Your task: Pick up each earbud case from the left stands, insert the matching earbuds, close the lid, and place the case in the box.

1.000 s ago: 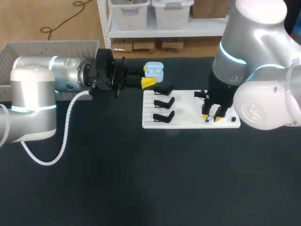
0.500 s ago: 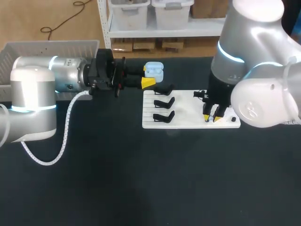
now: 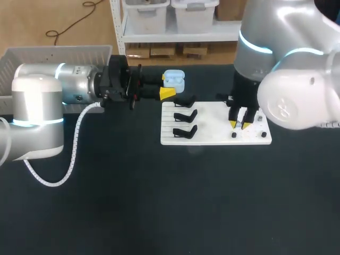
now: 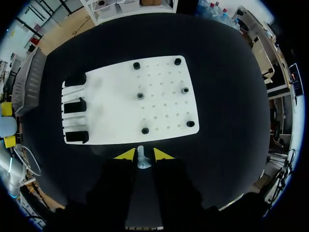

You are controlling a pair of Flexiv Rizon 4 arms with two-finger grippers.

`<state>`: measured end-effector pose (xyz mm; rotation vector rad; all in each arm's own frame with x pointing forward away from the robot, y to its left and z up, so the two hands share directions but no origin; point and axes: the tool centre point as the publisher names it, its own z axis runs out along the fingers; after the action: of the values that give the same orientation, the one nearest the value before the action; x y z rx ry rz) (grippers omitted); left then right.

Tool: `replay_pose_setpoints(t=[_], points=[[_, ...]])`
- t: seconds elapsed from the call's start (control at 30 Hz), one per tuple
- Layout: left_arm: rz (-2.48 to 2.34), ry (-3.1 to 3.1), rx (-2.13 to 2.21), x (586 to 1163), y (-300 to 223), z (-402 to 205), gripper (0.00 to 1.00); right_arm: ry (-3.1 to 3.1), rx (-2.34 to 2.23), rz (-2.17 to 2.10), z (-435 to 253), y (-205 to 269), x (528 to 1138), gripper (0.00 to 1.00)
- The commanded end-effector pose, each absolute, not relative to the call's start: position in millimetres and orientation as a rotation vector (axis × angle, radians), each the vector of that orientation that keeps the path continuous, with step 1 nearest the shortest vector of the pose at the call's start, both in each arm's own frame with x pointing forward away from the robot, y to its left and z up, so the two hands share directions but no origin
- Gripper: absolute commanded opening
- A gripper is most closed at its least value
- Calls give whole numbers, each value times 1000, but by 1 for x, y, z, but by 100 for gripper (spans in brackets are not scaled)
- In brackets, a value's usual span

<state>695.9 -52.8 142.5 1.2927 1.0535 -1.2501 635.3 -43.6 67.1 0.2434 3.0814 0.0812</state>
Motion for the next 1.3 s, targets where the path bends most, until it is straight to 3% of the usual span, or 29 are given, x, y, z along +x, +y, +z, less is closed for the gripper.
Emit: replay_pose_setpoints(t=[0.03, 0.37, 0.93, 1.3], points=[[-1246, 1052, 1290, 696, -53, 142, 0, 3115, 218, 67, 110, -34, 632, 0], [-1246, 1052, 1290, 696, -53, 142, 0, 3138, 123, 57, 173, -3, 629, 0], [-1246, 1052, 1290, 696, -53, 142, 0, 3148, -146, -19, 211, 68, 650, 0], [-1246, 1052, 1290, 696, -53, 142, 0, 3158, -148, 2, 211, 72, 655, 0]])
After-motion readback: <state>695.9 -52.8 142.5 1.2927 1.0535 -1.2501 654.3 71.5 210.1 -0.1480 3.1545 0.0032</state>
